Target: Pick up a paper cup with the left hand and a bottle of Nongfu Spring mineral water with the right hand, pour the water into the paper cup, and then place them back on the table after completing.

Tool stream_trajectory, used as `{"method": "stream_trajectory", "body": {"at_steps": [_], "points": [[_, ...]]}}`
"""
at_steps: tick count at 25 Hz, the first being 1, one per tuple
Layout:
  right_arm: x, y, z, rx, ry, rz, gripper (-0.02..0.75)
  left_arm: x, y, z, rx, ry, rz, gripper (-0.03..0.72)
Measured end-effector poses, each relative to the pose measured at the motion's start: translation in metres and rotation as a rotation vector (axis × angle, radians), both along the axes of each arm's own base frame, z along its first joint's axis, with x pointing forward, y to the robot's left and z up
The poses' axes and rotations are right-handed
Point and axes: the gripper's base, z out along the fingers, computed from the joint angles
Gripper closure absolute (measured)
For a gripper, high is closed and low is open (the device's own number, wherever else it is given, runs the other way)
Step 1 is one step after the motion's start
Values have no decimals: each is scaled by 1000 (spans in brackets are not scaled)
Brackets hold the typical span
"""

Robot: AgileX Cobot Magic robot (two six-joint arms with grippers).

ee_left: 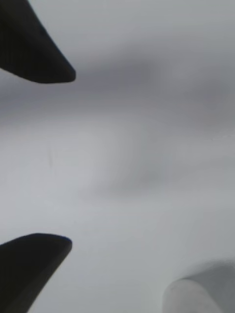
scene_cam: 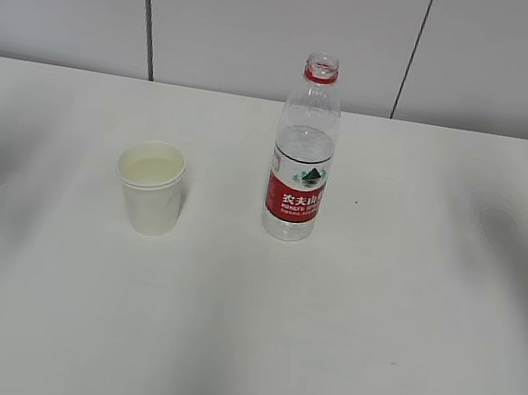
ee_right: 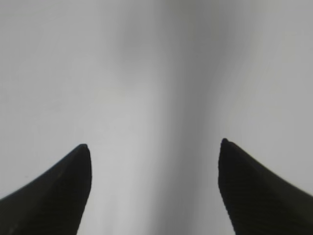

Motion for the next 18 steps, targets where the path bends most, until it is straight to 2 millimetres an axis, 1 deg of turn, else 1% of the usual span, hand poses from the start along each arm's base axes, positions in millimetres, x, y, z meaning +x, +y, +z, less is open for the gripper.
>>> {"method": "stream_trajectory", "body": {"at_steps": [5, 12, 14, 18], "points": [[-49, 4, 18, 30, -52, 3, 144, -41, 1, 9, -10, -38, 3, 117], [-121, 7, 32, 27, -130, 12, 145, -91, 1, 4, -29, -32, 8, 117], [-141, 7, 31, 23, -145, 14, 145, -106, 1, 0, -36, -32, 10, 119], [-177, 7, 29, 13, -187, 17, 145, -131, 1, 0, -53, -44, 13, 121]]}}
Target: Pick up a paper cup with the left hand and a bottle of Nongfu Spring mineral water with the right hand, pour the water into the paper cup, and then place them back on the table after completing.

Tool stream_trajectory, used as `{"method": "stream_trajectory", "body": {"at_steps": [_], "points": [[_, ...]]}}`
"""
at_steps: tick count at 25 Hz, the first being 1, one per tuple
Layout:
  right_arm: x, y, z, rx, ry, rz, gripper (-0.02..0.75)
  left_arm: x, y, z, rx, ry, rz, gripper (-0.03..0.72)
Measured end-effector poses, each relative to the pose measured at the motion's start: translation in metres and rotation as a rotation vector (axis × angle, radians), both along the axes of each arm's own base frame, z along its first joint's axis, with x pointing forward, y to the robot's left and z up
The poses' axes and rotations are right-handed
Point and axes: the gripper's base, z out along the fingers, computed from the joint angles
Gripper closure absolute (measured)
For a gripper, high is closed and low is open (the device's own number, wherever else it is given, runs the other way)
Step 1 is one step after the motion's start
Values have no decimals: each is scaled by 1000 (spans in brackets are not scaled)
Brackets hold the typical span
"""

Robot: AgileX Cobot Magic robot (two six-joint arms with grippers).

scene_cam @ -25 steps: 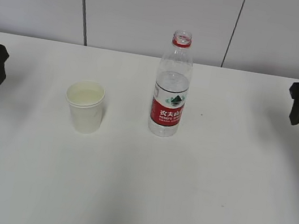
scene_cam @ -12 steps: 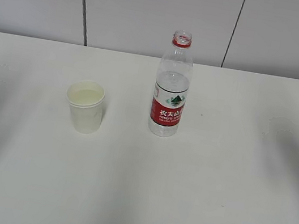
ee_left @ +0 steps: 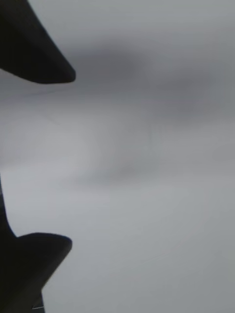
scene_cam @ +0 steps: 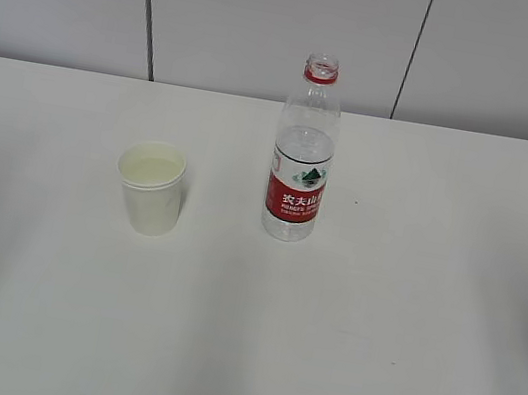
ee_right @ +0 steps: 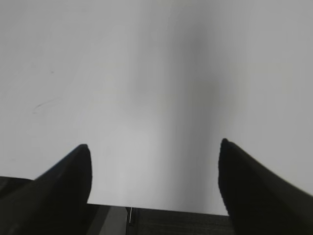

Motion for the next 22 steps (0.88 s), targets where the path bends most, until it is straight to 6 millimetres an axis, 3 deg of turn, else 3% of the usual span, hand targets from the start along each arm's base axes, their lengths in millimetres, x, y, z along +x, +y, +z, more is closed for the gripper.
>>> {"method": "stream_trajectory", "body": {"at_steps": [11, 18, 22], "points": [[-87, 2, -26, -13, -120, 1, 145, -69, -1, 20, -42, -143, -8, 130], [-123, 2, -29, -35, -265, -1, 145, -111, -1, 34, -61, -344, -16, 136], [-137, 2, -30, -39, -326, -3, 146, -130, 0, 24, -60, -403, -19, 136]]}}
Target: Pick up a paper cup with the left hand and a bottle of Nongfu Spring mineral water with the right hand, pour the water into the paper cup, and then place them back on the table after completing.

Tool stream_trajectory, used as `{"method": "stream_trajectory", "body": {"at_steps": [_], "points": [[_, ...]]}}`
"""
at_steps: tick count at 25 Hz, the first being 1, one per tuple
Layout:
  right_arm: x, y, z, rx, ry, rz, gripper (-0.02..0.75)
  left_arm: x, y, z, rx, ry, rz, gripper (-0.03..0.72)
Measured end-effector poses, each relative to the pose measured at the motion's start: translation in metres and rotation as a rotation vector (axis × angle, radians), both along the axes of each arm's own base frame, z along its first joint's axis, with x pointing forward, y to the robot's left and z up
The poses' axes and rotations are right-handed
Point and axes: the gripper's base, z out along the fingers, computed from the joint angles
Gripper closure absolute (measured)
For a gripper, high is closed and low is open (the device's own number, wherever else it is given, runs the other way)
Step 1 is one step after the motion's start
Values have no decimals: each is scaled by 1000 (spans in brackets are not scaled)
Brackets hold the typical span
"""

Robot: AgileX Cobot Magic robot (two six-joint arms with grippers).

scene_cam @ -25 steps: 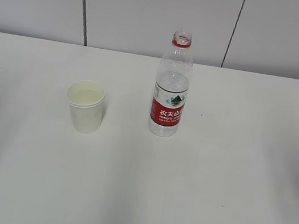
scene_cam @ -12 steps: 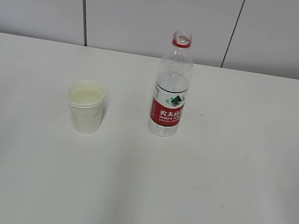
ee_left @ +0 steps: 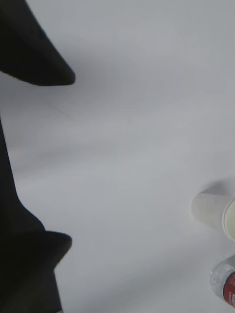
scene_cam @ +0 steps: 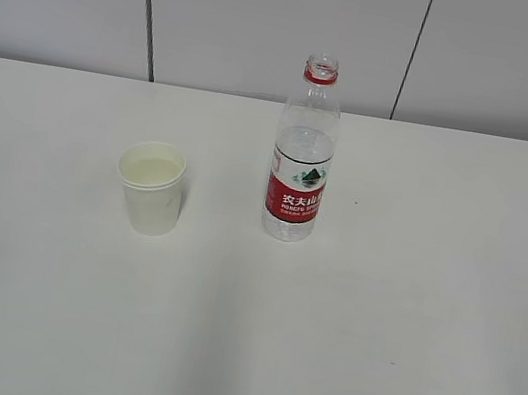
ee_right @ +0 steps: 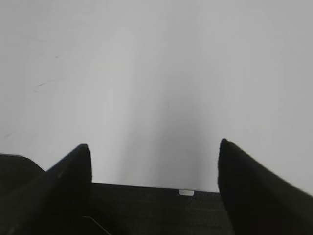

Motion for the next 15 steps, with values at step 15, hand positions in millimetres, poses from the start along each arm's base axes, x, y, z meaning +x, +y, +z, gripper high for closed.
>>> {"method": "stream_trajectory", "body": {"at_steps": [15], "points": [[-45, 1, 1, -8, -277, 0, 146, -40, 1, -4, -7, -233, 0, 136]]}}
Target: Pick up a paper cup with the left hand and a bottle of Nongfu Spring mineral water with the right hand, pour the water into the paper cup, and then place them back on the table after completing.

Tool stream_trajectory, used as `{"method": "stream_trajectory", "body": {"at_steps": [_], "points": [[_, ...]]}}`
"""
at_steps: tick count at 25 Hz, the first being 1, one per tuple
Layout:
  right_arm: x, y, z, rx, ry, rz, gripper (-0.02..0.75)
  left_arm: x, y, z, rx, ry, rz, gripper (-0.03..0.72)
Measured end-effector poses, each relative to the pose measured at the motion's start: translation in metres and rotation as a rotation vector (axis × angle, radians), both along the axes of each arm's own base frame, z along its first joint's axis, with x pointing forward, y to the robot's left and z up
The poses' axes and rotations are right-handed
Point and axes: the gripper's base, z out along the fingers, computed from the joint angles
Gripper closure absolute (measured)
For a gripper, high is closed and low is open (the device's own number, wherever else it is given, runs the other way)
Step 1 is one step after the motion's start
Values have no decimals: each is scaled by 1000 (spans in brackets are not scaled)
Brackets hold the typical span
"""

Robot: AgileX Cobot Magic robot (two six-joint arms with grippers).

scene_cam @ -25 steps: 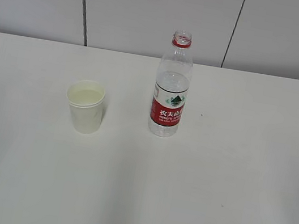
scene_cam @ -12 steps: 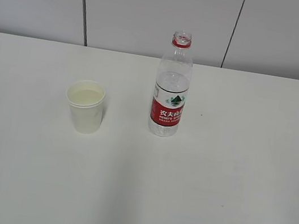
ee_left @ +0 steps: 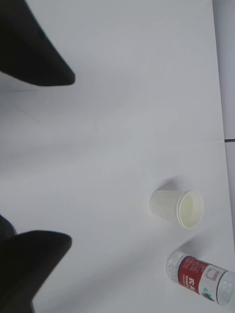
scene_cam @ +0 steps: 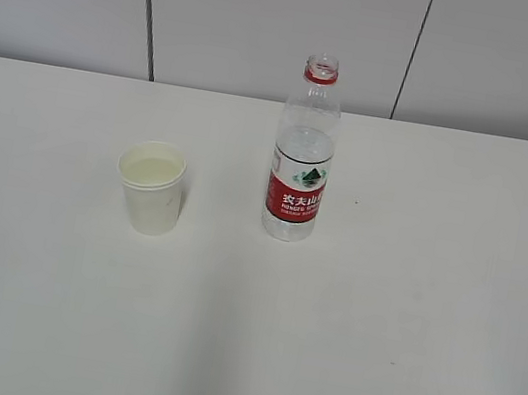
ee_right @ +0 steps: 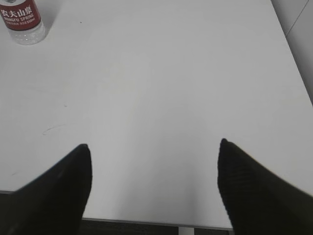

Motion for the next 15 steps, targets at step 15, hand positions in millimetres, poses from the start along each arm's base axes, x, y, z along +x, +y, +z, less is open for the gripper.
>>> {"method": "stream_trajectory", "body": {"at_steps": [15], "points": [[0, 0, 0, 0, 0, 0, 146, 0, 0, 0, 1, 0, 0, 146]]}}
